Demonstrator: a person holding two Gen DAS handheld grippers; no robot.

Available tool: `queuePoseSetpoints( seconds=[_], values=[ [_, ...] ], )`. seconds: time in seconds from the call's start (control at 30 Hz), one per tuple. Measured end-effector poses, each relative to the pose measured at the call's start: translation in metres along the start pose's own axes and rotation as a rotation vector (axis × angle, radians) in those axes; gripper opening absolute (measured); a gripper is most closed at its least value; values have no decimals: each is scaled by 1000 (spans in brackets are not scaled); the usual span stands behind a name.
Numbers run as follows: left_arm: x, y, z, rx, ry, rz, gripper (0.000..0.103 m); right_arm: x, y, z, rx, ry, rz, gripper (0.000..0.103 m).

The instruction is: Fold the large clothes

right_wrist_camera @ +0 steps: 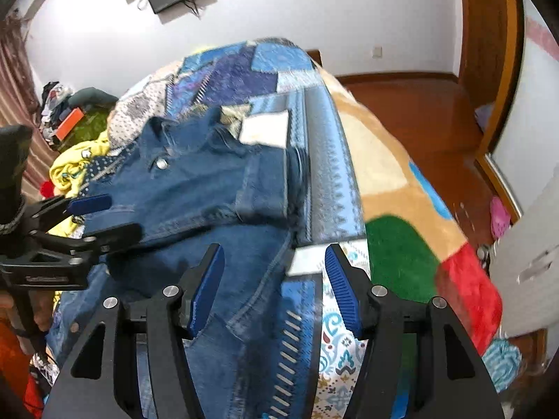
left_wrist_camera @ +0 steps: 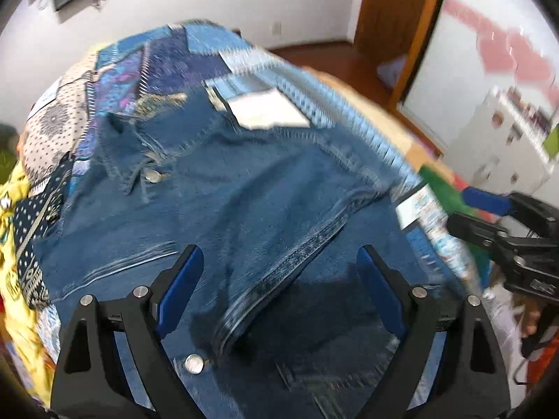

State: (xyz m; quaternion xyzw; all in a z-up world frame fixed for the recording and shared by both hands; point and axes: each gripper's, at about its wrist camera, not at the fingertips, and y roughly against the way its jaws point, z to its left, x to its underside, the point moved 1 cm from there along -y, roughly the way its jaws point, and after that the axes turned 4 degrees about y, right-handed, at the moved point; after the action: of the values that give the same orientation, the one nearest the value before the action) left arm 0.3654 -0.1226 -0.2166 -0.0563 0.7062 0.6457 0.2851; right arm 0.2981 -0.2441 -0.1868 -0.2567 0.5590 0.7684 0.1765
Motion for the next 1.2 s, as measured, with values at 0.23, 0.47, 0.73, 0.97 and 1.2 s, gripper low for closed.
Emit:
queuePoseSetpoints(
  seconds=[0.23, 0.47, 0.73, 0.97, 1.2],
  values=[
    [-6, -51, -7, -1, -73, 103, 61, 23, -14, -9, -29, -8, 70, 56],
    [-27, -67, -11, 31, -56, 77, 40, 35, -38, 6, 25, 55, 125, 56],
    [-43, -2, 37, 32, 78, -102, 14, 38, -40, -2, 28, 29, 138, 67],
    [-8, 80, 132, -55, 261, -275, 12, 35, -35, 9, 80, 61, 141, 67],
    [92, 55, 212, -20, 541, -125, 16, 26, -31, 31, 91, 126, 133, 67]
  ],
)
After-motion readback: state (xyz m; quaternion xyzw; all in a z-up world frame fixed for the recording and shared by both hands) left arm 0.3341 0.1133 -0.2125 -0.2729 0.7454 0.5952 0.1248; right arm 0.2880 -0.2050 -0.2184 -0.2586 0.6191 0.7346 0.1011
